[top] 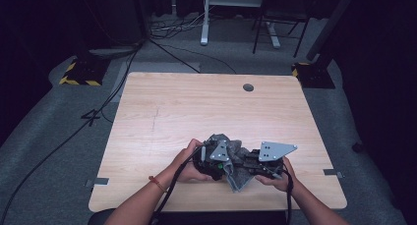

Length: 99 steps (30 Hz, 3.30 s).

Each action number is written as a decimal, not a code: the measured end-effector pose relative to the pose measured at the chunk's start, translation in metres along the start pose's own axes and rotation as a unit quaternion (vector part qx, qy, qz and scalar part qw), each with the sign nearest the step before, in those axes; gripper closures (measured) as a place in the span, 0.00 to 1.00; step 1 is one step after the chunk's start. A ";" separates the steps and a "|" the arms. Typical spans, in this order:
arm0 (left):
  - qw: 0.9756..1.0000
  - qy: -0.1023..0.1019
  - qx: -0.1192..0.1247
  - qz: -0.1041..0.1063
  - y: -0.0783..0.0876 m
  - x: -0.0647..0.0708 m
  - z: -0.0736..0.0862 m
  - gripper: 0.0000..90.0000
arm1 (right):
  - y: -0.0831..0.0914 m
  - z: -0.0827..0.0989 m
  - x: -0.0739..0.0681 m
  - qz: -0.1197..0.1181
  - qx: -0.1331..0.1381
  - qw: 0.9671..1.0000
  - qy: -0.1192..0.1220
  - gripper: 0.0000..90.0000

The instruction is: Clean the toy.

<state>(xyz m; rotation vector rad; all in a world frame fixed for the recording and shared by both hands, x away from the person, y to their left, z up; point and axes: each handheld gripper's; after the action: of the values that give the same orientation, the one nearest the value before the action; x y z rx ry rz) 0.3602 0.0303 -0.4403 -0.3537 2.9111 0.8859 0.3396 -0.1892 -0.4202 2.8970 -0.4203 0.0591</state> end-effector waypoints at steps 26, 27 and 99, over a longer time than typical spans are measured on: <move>1.000 0.002 0.023 -0.008 0.008 0.000 -0.002 0.38 | 0.006 0.004 0.008 0.049 -0.033 0.998 0.000 0.90; 1.000 0.006 0.028 -0.014 0.011 -0.001 -0.002 0.37 | 0.008 0.007 0.010 0.052 -0.038 0.998 -0.007 0.90; 0.998 0.010 0.064 -0.002 0.012 0.004 -0.007 0.37 | 0.012 -0.003 0.005 0.026 0.016 1.000 0.003 0.89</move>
<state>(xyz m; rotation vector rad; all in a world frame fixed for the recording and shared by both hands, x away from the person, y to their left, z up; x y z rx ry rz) 0.3532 0.0354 -0.4282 -0.3592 2.9663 0.6935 0.3407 -0.2006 -0.4148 2.9163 -0.4968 0.0835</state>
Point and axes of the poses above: each handheld gripper's, and its own axes: y roughly backward along the jaws, z roughly out of its underside, x roughly to its right, and after that the axes turned 13 degrees about x, right-handed
